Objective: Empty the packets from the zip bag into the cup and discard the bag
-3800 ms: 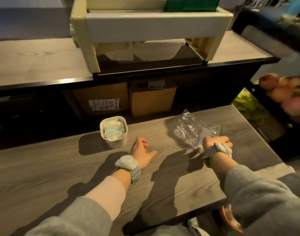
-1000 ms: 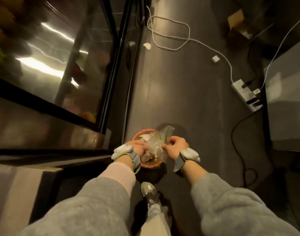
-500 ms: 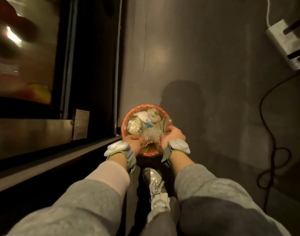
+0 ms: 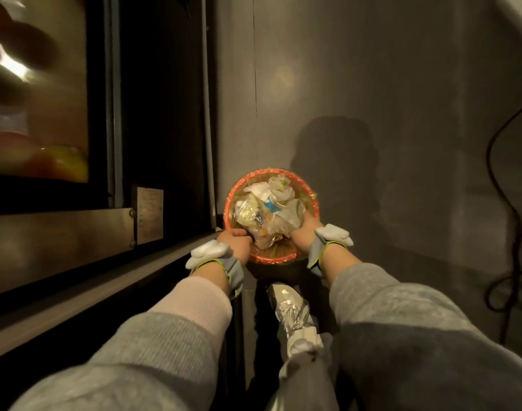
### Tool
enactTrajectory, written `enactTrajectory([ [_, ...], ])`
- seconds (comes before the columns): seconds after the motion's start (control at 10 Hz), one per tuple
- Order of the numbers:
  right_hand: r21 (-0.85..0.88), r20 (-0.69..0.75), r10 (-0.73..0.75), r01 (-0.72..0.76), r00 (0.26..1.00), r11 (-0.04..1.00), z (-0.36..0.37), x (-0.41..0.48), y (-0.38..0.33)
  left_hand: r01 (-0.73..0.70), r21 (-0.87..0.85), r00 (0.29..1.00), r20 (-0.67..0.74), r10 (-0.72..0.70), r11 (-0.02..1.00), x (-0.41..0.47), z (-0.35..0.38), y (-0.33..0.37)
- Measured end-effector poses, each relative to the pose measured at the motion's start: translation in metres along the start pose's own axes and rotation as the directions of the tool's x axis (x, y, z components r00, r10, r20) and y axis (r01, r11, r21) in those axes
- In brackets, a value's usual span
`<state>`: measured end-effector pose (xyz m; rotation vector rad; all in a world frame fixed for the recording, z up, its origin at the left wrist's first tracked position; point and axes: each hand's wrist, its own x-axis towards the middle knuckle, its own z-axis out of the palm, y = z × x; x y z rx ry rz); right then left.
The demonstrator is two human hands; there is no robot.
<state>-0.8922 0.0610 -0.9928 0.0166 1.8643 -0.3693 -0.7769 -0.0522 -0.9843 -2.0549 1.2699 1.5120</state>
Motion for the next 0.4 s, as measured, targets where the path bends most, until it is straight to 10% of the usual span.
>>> enactTrajectory([
  [0.4, 0.101, -0.258, -0.235, 0.268, 0.937, 0.958, -0.085, -0.152, -0.039, -0.229, -0.010, 0.969, 0.089, 0.229, 0.973, -0.188, -0.055, 0.084],
])
